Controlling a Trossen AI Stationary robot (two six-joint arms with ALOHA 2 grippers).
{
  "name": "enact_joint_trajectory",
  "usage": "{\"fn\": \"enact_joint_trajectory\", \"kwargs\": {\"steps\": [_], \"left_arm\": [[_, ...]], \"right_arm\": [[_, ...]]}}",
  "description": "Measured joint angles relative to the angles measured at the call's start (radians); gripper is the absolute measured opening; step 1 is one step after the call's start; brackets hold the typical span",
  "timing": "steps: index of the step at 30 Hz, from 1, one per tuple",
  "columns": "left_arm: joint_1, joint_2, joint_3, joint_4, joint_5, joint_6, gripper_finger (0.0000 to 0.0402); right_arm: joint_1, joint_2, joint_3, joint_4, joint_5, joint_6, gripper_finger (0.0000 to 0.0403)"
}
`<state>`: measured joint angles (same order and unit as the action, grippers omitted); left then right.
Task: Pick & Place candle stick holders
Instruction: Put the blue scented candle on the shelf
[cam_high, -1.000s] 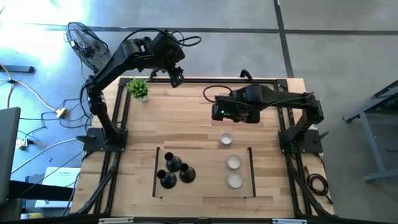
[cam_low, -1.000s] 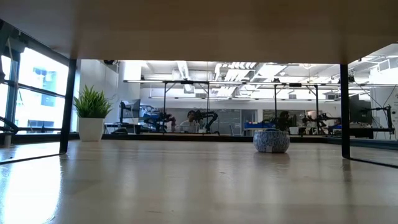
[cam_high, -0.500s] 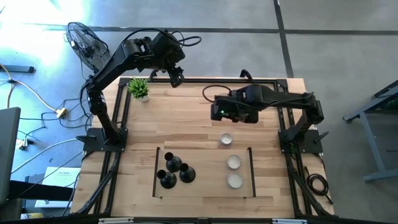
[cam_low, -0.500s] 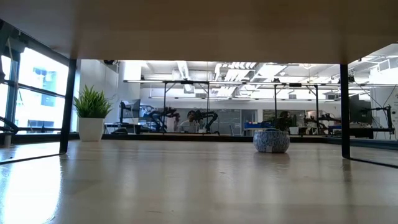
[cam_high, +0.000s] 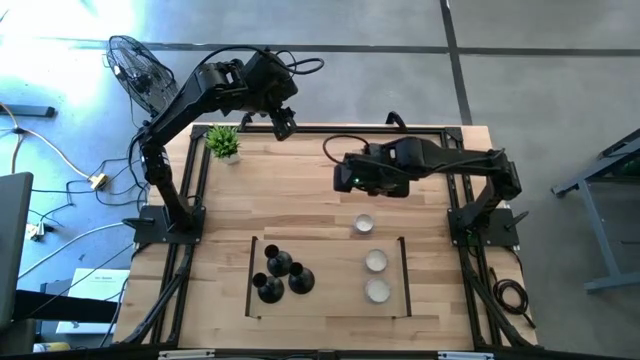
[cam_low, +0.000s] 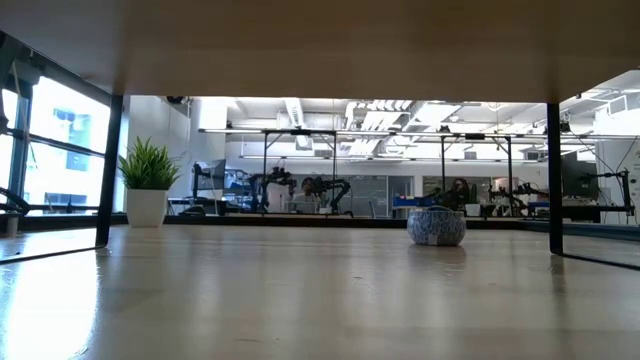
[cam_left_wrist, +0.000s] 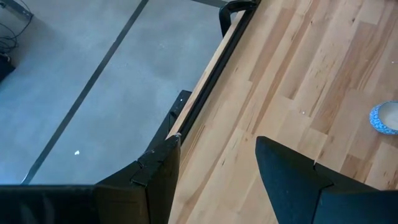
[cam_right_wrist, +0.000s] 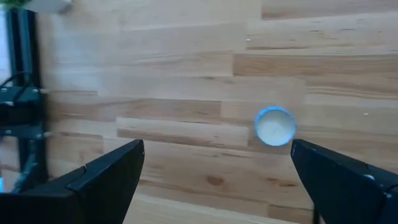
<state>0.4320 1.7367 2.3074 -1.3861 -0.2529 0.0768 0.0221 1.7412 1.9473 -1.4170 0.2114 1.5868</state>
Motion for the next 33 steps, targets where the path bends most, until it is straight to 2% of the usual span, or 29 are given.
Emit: {"fn": "enact_joint_trajectory", "kwargs": {"steps": [10, 17, 20, 25, 28, 33], "left_arm": [[0.000, 0.000, 0.000, 0.000, 0.000, 0.000, 0.0205], [0.000, 0.000, 0.000, 0.000, 0.000, 0.000, 0.0205], [0.000, 0.000, 0.000, 0.000, 0.000, 0.000, 0.0205], [0.000, 0.000, 0.000, 0.000, 0.000, 0.000, 0.0205], [0.000, 0.000, 0.000, 0.000, 0.000, 0.000, 0.0205], [0.000, 0.000, 0.000, 0.000, 0.000, 0.000, 0.0205]], "right_arm": [[0.012, 0.000, 0.000, -0.045, 0.029, -0.002, 0.0400], [-0.015, 0.000, 0.000, -0.140, -0.033, -0.045, 0.0399], [-0.016, 0.000, 0.000, -0.141, 0.000, -0.072, 0.0400], [-0.007, 0.000, 0.000, -0.047, 0.067, -0.112, 0.0399], [0.001, 0.000, 0.000, -0.039, 0.077, -0.064, 0.0399], [-0.005, 0.000, 0.000, -0.075, -0.055, 0.040, 0.0399]]}}
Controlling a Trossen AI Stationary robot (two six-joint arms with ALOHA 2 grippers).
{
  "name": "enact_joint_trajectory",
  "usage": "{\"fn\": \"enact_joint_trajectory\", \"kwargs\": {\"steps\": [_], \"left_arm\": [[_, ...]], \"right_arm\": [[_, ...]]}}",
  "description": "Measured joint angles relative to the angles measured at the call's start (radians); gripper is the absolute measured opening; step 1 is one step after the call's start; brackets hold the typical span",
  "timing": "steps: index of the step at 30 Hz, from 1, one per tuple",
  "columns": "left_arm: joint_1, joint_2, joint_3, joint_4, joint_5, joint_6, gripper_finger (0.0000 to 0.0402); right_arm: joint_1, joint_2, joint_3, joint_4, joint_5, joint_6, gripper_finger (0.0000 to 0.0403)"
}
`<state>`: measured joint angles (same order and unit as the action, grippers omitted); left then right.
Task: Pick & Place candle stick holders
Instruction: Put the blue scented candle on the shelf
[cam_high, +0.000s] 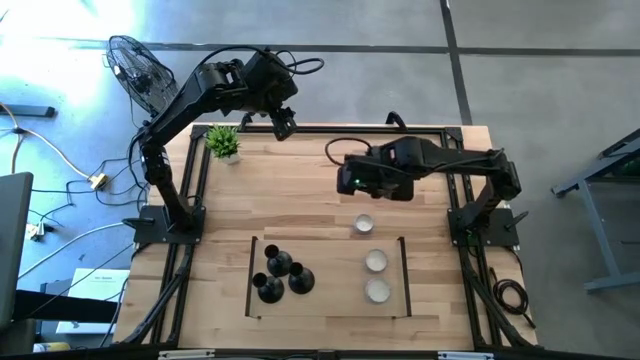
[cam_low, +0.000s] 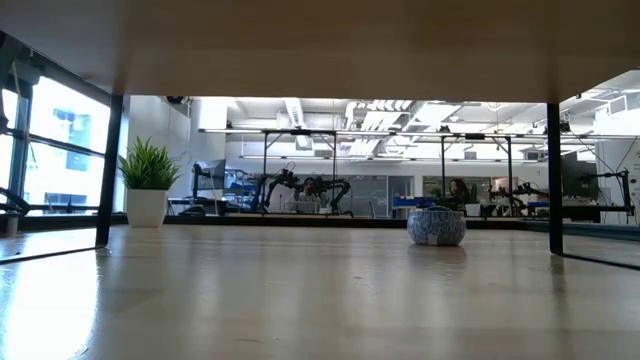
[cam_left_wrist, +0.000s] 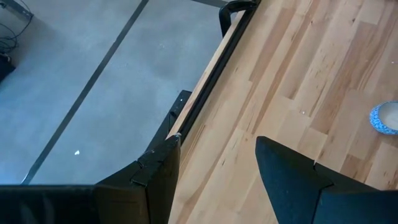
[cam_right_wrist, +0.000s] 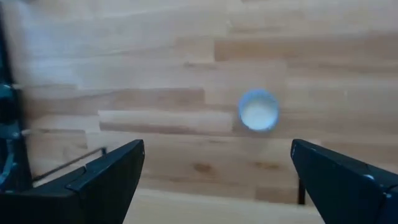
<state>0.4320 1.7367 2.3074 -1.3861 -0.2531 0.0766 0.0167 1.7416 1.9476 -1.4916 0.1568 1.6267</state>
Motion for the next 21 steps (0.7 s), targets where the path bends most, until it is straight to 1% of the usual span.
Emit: {"fn": "enact_joint_trajectory", "kwargs": {"steps": [4, 9, 13, 18, 21], "left_arm": [[0.000, 0.000, 0.000, 0.000, 0.000, 0.000, 0.0205], [0.000, 0.000, 0.000, 0.000, 0.000, 0.000, 0.0205], [0.000, 0.000, 0.000, 0.000, 0.000, 0.000, 0.0205], [0.000, 0.000, 0.000, 0.000, 0.000, 0.000, 0.0205], [0.000, 0.000, 0.000, 0.000, 0.000, 0.000, 0.0205]], "right_arm": [[-0.006, 0.007, 0.000, -0.049, 0.004, 0.038, 0.0399], [-0.027, 0.014, 0.000, -0.078, 0.006, -0.007, 0.0398], [-0.038, 0.014, 0.000, -0.079, 0.010, -0.116, 0.0398], [-0.058, 0.014, 0.000, -0.080, 0.067, -0.323, 0.0398], [-0.065, 0.014, 0.000, -0.065, 0.081, -0.344, 0.0398]]}}
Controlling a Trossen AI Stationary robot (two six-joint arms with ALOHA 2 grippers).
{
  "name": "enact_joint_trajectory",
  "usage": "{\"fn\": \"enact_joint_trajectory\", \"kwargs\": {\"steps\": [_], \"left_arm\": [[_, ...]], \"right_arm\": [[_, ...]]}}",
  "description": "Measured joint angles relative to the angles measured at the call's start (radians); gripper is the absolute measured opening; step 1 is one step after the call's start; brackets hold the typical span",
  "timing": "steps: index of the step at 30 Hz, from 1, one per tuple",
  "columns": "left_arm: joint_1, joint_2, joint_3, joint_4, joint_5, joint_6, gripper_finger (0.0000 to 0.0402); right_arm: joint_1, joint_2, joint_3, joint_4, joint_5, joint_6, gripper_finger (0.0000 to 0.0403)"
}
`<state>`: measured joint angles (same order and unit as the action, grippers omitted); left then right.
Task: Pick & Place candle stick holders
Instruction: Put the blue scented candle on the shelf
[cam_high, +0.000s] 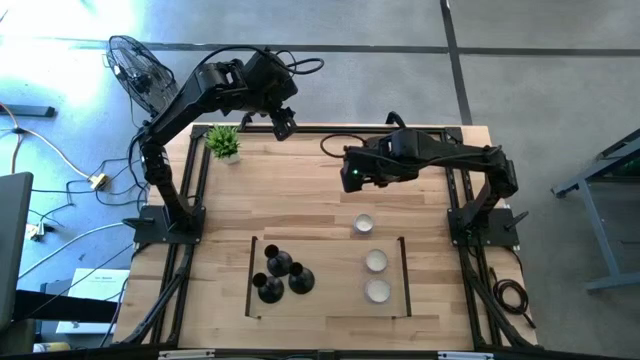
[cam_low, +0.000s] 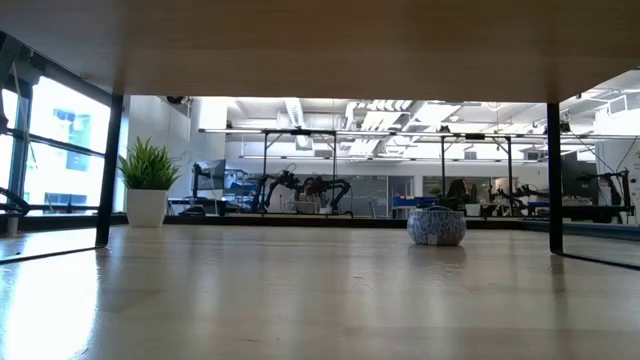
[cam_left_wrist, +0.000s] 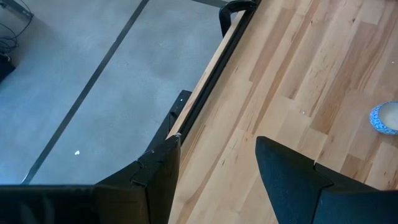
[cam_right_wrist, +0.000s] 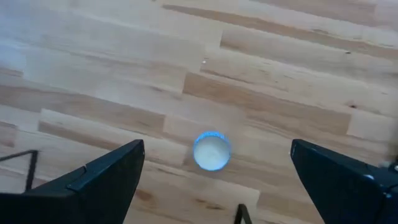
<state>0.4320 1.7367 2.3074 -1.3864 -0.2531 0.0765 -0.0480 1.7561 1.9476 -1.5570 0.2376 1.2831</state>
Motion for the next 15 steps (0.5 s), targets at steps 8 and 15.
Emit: {"fn": "enact_joint_trajectory", "kwargs": {"steps": [8, 15], "left_arm": [[0.000, 0.000, 0.000, 0.000, 0.000, 0.000, 0.0205], [0.000, 0.000, 0.000, 0.000, 0.000, 0.000, 0.0205]], "right_arm": [[0.002, 0.005, 0.000, 0.008, -0.029, 0.127, 0.0398], [-0.023, 0.079, 0.000, -0.010, -0.097, 0.152, 0.0398]]}}
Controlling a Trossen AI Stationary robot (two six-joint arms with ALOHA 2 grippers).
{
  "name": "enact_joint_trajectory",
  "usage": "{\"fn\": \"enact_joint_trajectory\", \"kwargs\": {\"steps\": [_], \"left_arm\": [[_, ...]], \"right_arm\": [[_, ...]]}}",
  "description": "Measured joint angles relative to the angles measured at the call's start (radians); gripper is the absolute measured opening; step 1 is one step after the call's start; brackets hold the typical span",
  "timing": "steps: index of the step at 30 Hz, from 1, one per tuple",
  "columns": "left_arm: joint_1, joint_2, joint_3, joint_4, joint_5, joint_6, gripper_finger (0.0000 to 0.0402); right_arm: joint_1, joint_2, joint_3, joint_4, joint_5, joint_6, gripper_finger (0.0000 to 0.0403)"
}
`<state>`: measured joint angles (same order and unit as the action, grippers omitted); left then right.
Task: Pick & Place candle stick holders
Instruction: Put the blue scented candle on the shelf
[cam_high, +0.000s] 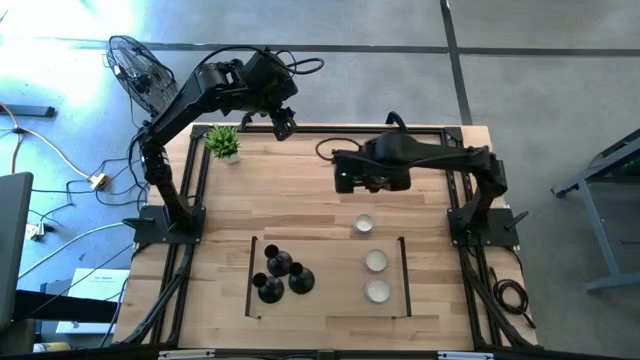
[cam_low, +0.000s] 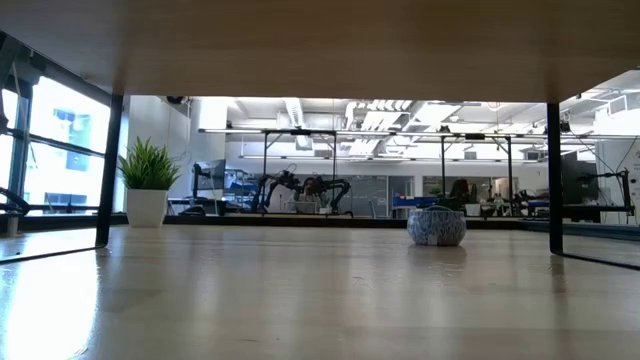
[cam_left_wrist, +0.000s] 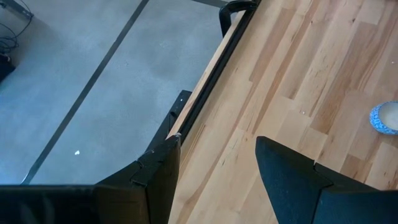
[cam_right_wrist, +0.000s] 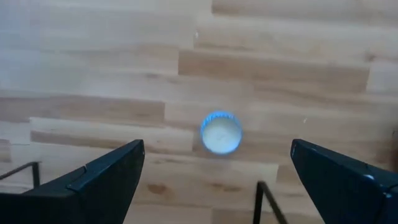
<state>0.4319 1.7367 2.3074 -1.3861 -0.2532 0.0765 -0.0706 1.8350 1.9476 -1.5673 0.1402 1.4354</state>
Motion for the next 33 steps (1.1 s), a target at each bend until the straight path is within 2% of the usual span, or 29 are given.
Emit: {"fn": "enact_joint_trajectory", "kwargs": {"steps": [3, 11, 13, 17, 23, 33], "left_arm": [[0.000, 0.000, 0.000, 0.000, 0.000, 0.000, 0.0205], [0.000, 0.000, 0.000, 0.000, 0.000, 0.000, 0.0205], [0.000, 0.000, 0.000, 0.000, 0.000, 0.000, 0.0205], [0.000, 0.000, 0.000, 0.000, 0.001, 0.000, 0.0205], [0.000, 0.000, 0.000, 0.000, 0.006, 0.000, 0.0205], [0.000, 0.000, 0.000, 0.000, 0.010, 0.000, 0.0205]], "right_arm": [[-0.006, 0.037, 0.000, 0.005, -0.048, 0.004, 0.0398], [-0.007, 0.101, -0.001, -0.003, -0.030, 0.029, 0.0398], [-0.002, 0.102, -0.026, 0.001, -0.024, 0.049, 0.0398], [0.008, 0.102, -0.106, -0.004, -0.094, 0.135, 0.0398], [0.006, 0.102, -0.192, 0.120, -0.120, 0.027, 0.0398], [0.006, 0.101, -0.297, 0.168, -0.147, 0.017, 0.0398]]}}
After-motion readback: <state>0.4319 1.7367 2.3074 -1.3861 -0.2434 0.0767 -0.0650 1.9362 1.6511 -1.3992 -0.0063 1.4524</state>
